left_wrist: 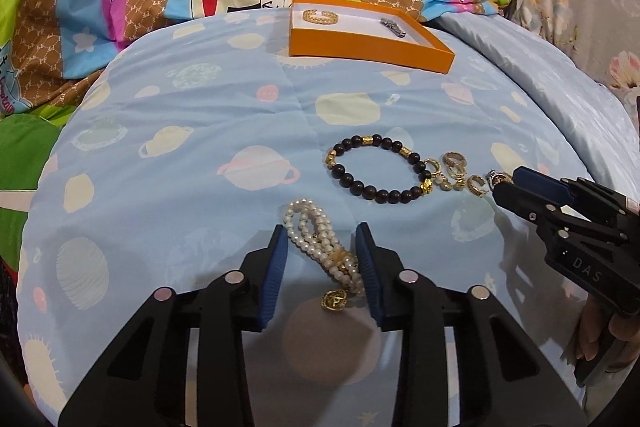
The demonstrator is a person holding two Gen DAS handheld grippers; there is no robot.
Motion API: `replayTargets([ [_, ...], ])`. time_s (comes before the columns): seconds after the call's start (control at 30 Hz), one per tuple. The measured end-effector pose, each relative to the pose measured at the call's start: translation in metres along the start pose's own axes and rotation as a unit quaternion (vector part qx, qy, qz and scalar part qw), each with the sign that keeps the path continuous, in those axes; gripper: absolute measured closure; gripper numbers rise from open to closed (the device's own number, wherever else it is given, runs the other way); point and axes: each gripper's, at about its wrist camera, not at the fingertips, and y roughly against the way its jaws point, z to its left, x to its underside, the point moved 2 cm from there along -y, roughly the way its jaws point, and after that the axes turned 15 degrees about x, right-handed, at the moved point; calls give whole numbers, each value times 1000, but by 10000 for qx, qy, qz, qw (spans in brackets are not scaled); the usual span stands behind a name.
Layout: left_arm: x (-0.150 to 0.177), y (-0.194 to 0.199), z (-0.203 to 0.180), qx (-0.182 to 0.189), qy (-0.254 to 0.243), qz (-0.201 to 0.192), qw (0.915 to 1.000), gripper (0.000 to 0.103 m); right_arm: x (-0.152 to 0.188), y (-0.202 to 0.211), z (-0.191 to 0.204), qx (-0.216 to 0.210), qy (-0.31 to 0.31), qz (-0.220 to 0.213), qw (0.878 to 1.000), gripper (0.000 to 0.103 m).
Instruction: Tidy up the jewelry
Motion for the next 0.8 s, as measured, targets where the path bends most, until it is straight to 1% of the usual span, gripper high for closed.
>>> replayTargets([
  [0.07,0,0,1,20,5,-14,10000,71,-1,-1,3,122,88,-7,9999,75],
  [0.2,0,0,1,17,-1,-16,10000,71,-2,-2,11,401,345,-53,9986,86],
  [0.37,0,0,1,32,8,-18,10000,71,2,1,24,596,780,-120,9951,88],
  [0.4,-1,0,1,41,15,-19,10000,71,3,1,28,562,886,-104,9944,89],
  [0.43,0,0,1,41,17,-20,10000,71,4,0,30,542,947,-69,9940,94],
  [0.5,0,-1,0,46,17,-22,10000,71,3,-1,29,517,905,-44,9945,97],
  [0.63,0,0,0,61,24,-28,10000,72,1,-4,20,262,608,67,9978,97],
  [0.7,0,0,0,99,18,-31,9999,79,2,-5,16,172,463,118,9987,97],
  [0.73,0,-1,-1,119,9,-28,9999,79,2,-6,14,124,393,141,9991,97],
  [0.8,0,-1,-3,178,-25,-16,9998,86,2,-6,12,88,326,162,9993,98],
])
